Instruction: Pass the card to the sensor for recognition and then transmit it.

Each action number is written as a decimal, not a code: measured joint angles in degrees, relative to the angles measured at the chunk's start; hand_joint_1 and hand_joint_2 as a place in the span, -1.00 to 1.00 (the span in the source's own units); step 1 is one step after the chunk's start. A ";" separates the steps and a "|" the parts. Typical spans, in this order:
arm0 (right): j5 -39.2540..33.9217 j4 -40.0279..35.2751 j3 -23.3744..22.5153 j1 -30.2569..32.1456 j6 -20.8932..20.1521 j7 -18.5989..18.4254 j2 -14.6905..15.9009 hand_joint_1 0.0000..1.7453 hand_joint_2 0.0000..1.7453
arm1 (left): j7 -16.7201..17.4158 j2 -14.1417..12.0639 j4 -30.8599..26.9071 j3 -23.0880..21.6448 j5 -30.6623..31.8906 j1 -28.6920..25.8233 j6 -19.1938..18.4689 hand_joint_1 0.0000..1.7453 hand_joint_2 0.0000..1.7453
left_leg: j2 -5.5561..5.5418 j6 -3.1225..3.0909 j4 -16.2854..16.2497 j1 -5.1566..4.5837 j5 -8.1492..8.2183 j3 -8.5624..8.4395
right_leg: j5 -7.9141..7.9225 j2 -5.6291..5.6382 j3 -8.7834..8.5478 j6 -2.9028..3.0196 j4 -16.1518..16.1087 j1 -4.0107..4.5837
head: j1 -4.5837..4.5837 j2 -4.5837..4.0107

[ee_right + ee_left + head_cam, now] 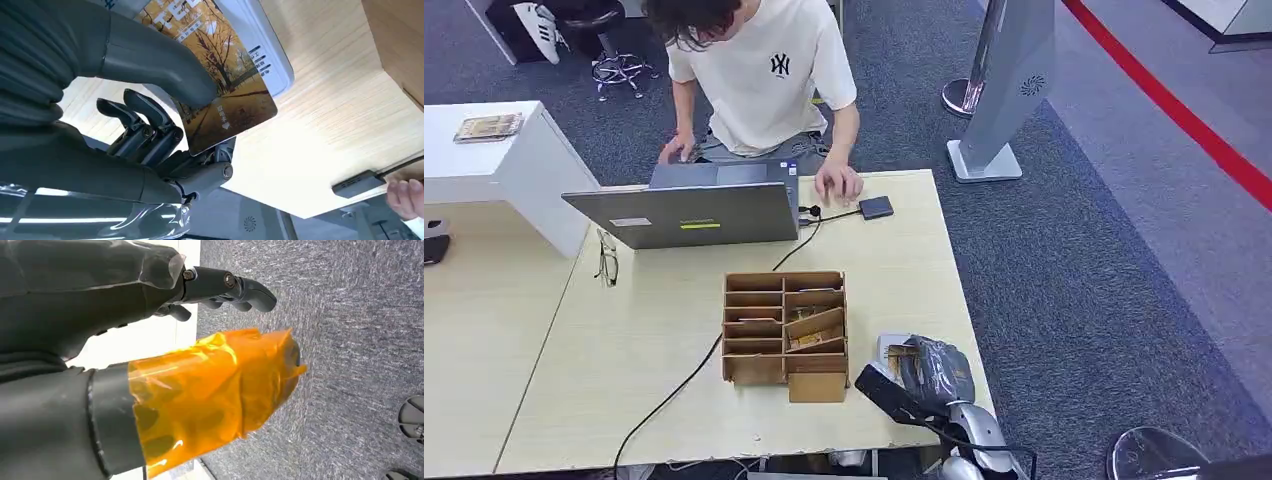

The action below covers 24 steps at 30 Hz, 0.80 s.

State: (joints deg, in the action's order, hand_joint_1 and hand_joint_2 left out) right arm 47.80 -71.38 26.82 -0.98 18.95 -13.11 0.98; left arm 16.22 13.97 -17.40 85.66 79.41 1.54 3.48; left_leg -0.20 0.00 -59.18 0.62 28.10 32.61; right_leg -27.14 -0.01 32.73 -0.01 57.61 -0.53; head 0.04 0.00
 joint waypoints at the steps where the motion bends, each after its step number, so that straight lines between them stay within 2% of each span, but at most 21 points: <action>1: 0.00 0.00 -0.02 0.00 -0.04 0.00 -0.02 1.00 1.00 | 0.00 0.02 0.00 0.00 0.09 0.00 0.00 -1.00 -1.00 | 0.00 0.00 0.00 0.00 0.00 0.00 | 0.00 0.00 0.00 0.00 0.00 0.00 | 0.00 0.00; 24: 0.00 0.00 -0.22 -0.01 -0.37 0.00 -0.20 1.00 1.00 | -0.02 0.15 -0.50 0.00 0.57 0.00 -0.09 -1.00 -1.00 | 0.00 0.00 0.00 0.00 0.00 -0.01 | 0.00 0.00 -0.02 0.00 0.00 0.00 | 0.00 0.00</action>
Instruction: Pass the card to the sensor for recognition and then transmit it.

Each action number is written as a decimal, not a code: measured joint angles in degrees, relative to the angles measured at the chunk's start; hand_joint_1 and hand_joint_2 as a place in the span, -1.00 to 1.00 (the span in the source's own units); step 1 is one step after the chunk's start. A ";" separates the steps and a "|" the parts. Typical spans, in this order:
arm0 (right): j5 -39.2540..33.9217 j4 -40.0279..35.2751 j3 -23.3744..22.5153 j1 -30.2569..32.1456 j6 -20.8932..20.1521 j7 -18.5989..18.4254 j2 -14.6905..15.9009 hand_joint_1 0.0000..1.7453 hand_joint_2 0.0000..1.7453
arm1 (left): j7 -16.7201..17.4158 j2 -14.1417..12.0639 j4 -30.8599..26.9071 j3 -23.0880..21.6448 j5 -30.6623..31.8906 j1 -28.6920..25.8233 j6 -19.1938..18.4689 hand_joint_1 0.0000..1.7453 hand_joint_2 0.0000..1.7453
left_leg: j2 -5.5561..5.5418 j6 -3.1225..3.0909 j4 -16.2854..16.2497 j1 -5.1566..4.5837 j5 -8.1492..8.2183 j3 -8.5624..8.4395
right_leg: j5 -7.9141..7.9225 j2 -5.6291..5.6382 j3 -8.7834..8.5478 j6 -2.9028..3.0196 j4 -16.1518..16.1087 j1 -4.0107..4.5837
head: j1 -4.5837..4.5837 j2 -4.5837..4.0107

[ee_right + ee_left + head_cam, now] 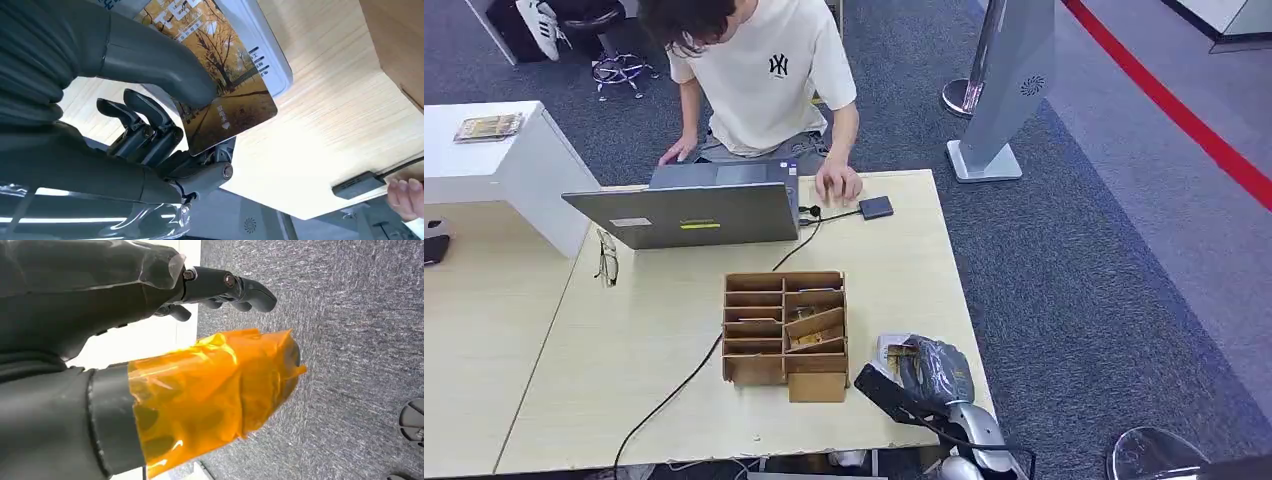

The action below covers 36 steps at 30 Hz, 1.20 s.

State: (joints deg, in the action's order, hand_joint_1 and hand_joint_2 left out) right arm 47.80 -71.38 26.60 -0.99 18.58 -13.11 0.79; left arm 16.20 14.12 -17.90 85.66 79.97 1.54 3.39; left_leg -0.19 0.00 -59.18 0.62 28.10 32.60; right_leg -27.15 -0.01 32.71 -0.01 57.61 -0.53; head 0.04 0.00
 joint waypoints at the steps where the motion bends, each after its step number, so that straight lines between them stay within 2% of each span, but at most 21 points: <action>1: 0.00 0.00 0.00 0.00 -0.07 0.00 -0.02 1.00 1.00 | 0.02 0.00 0.00 0.00 0.04 0.00 -0.04 -1.00 -1.00 | 0.00 0.00 0.00 0.00 0.00 0.00 | 0.00 0.00 0.00 0.00 0.00 0.00 | 0.00 0.00; 36: 0.79 0.00 -0.04 -0.28 -0.76 0.02 -0.04 1.00 1.00 | 0.00 -0.04 0.00 0.00 0.92 0.00 -0.37 -1.00 -1.00 | 0.00 0.00 0.00 0.00 0.00 -0.01 | 0.00 0.00 -0.01 0.00 0.00 0.00 | -0.02 0.00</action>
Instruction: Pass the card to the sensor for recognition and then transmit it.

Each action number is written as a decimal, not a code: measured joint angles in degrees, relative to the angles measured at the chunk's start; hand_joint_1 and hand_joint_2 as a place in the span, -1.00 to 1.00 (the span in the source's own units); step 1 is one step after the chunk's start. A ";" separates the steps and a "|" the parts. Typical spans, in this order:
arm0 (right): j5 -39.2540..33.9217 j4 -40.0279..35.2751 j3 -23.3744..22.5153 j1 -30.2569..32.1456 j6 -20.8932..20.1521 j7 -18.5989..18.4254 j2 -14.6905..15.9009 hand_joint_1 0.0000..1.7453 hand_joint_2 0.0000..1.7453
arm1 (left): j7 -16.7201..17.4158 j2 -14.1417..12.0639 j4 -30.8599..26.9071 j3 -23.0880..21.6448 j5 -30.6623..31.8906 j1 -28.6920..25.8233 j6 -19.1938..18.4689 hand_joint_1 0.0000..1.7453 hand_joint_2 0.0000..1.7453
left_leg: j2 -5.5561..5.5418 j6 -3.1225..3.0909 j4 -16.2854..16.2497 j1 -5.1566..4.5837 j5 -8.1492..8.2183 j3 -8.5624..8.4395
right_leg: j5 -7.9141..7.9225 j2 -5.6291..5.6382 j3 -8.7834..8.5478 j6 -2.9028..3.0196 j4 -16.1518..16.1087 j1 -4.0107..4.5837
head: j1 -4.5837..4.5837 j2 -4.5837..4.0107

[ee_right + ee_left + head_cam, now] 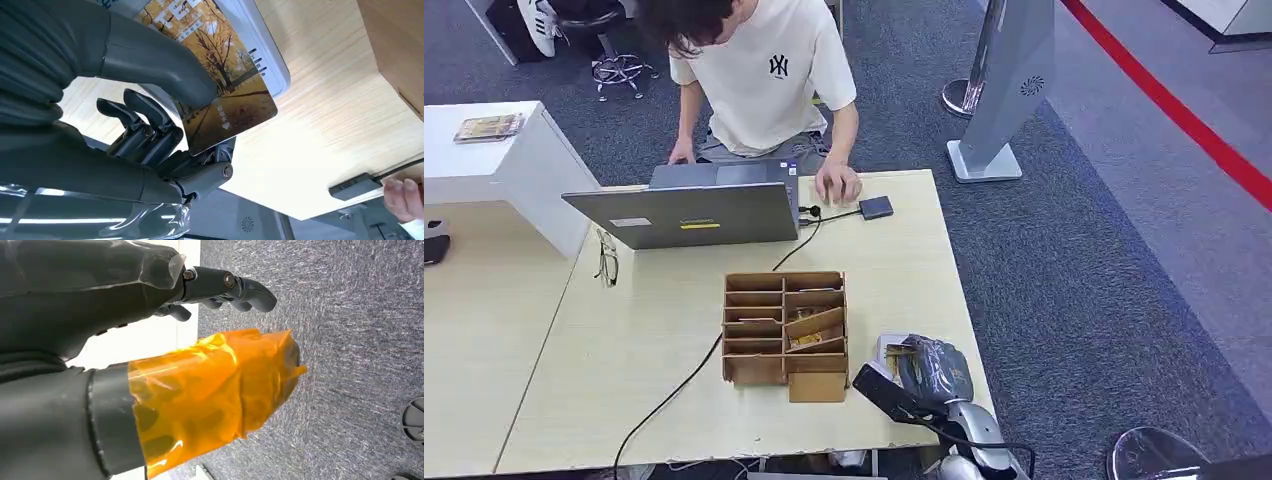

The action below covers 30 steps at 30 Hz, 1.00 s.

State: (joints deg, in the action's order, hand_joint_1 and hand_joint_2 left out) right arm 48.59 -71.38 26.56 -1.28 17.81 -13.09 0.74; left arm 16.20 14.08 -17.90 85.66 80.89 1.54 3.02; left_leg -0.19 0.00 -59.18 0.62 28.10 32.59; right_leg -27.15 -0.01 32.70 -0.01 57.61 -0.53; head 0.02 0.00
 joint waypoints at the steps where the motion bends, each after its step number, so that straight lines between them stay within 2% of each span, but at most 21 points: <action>1: 0.00 0.00 0.00 0.00 0.00 0.00 0.00 1.00 1.00 | 0.00 0.00 0.00 0.00 0.02 0.00 -0.02 -1.00 -1.00 | 0.00 0.00 0.00 0.00 0.00 0.00 | 0.00 0.00 0.00 0.00 0.00 0.00 | 0.00 0.00; 30: -0.07 0.02 0.00 0.00 -0.04 -0.02 -0.42 1.00 1.00 | -0.09 0.00 0.00 0.00 0.11 0.00 -0.02 -1.00 -1.00 | 0.00 0.02 0.00 0.00 0.01 0.00 | -0.01 0.01 0.01 0.00 0.00 0.00 | 0.00 0.00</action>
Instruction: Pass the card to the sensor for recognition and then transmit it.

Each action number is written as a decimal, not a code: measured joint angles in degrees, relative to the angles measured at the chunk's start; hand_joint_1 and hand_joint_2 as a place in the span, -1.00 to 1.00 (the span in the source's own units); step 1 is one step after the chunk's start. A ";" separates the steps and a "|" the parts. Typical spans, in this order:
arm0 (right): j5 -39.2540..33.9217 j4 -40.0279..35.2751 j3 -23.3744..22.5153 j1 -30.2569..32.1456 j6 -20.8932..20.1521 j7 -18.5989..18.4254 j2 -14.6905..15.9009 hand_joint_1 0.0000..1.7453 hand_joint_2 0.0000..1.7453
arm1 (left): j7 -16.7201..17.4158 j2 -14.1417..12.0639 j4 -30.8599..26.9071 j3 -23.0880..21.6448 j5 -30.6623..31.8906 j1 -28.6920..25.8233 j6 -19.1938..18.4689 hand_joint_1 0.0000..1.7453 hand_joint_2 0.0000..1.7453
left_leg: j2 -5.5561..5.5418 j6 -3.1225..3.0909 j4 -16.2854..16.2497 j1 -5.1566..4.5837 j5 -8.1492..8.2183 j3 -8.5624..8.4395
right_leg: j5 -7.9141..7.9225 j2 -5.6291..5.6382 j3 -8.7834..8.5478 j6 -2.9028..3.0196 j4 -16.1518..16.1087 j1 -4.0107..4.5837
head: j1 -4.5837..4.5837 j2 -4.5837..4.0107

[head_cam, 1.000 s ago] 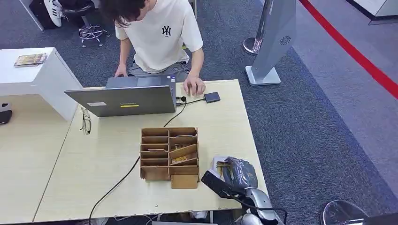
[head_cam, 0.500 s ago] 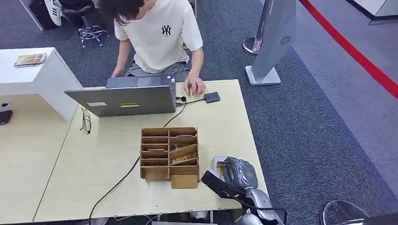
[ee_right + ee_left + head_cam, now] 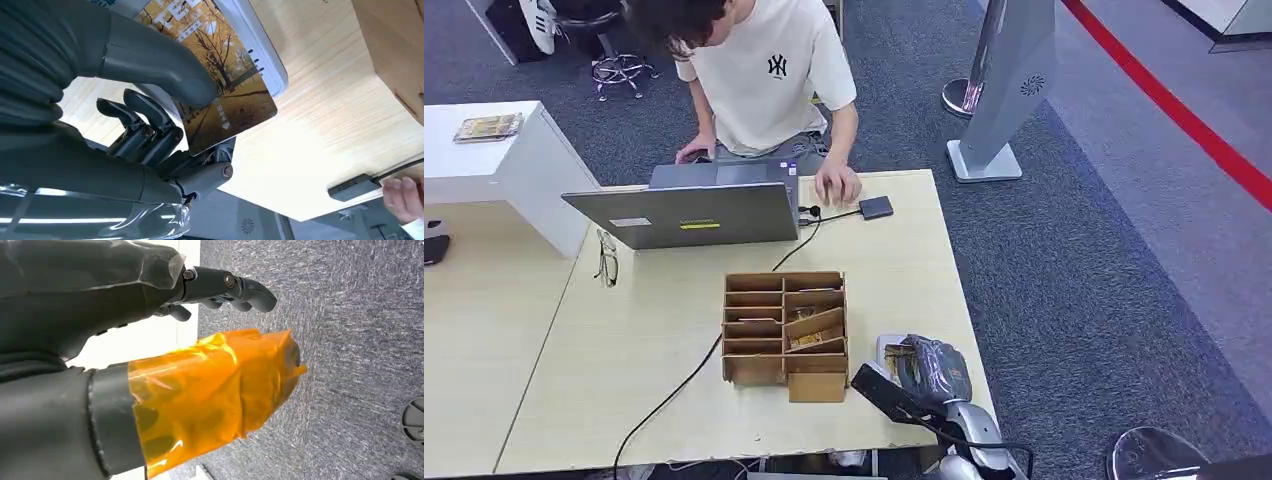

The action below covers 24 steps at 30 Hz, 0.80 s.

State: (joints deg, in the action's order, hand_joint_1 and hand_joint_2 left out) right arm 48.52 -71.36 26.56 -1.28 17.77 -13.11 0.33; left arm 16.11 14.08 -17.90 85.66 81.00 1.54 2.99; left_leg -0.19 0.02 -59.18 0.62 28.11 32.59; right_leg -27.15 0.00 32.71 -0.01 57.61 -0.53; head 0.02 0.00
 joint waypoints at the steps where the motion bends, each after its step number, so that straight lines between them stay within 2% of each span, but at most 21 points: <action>1: -0.02 0.00 0.00 0.00 -0.04 0.02 0.00 1.00 1.00 | -0.02 0.00 0.00 0.00 0.00 0.00 0.00 -1.00 -1.00 | 0.00 0.00 0.00 0.00 0.00 0.00 | 0.00 0.00 0.00 0.00 0.00 0.00 | 0.00 0.00; 24: 0.15 -0.04 0.00 0.09 0.61 0.46 -0.02 1.00 1.00 | -0.11 0.02 0.00 0.00 0.42 0.00 0.02 -1.00 -1.00 | 0.00 0.00 0.00 0.00 0.00 0.00 | 0.00 0.00 0.00 0.00 0.00 0.00 | 0.02 0.00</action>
State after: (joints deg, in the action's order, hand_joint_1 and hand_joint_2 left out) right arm 48.68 -71.41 26.56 -1.19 18.38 -12.65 0.31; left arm 16.00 14.10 -17.90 85.66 81.42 1.54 3.02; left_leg -0.19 0.02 -59.18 0.62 28.11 32.59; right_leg -27.15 0.00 32.71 -0.01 57.61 -0.53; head 0.04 0.00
